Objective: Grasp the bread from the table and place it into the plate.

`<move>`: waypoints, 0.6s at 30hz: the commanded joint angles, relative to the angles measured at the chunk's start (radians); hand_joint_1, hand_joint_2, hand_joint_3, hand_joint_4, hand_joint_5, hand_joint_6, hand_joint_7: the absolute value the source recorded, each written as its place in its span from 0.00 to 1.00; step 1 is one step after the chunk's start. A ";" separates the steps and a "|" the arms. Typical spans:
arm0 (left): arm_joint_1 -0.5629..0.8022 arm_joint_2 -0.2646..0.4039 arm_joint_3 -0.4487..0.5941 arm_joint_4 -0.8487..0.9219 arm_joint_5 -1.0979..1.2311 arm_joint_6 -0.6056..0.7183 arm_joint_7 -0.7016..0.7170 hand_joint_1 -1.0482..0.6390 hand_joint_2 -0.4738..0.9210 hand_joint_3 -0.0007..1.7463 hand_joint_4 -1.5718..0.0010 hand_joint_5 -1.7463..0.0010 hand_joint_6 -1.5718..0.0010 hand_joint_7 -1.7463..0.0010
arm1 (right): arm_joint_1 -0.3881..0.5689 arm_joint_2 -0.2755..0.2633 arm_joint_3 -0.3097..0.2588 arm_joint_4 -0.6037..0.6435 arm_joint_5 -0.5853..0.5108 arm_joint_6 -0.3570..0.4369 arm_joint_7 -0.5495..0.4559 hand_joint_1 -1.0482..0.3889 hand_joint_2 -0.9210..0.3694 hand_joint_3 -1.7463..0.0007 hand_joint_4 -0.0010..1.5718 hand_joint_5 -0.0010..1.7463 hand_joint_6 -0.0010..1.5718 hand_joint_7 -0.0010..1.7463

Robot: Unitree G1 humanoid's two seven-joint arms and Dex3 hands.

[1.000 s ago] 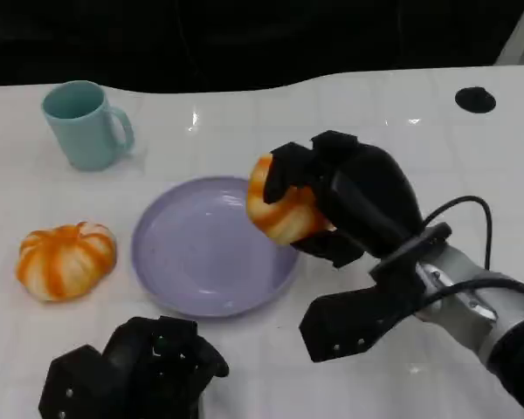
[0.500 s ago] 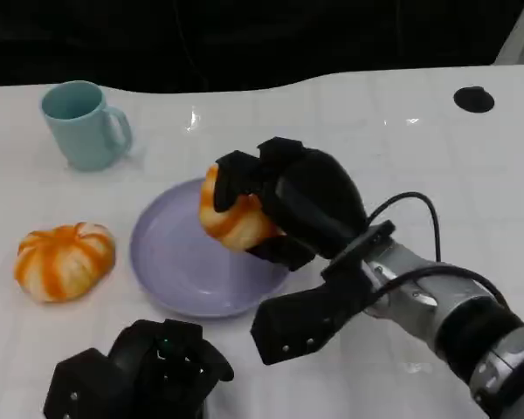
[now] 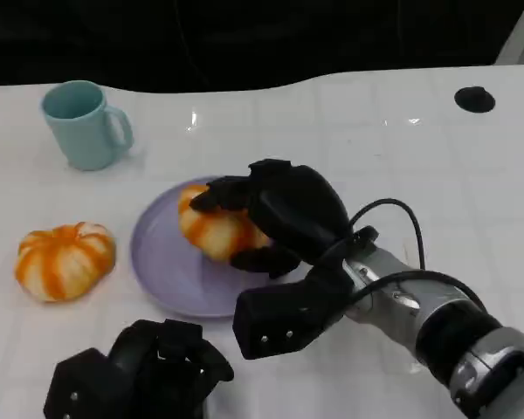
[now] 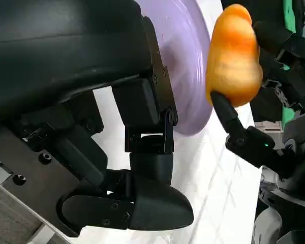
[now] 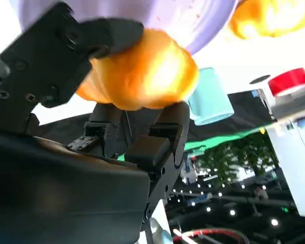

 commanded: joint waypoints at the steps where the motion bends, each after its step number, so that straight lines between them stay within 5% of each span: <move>1: 0.009 0.009 0.005 -0.016 -0.007 0.014 0.006 0.00 0.71 0.41 0.00 0.34 0.08 0.62 | -0.010 -0.014 0.021 -0.035 -0.007 0.045 0.058 0.40 0.02 0.94 0.05 0.25 0.21 0.00; 9: 0.005 0.011 0.005 -0.010 0.000 0.008 0.010 0.00 0.71 0.41 0.00 0.34 0.08 0.62 | 0.025 -0.041 0.022 -0.126 0.013 0.075 0.136 0.30 0.00 0.90 0.00 0.22 0.16 0.00; 18: 0.004 0.012 0.005 -0.009 0.004 0.002 0.013 0.00 0.72 0.40 0.00 0.34 0.08 0.62 | 0.127 -0.104 -0.011 -0.311 0.046 0.074 0.191 0.31 0.00 0.93 0.04 0.28 0.17 0.01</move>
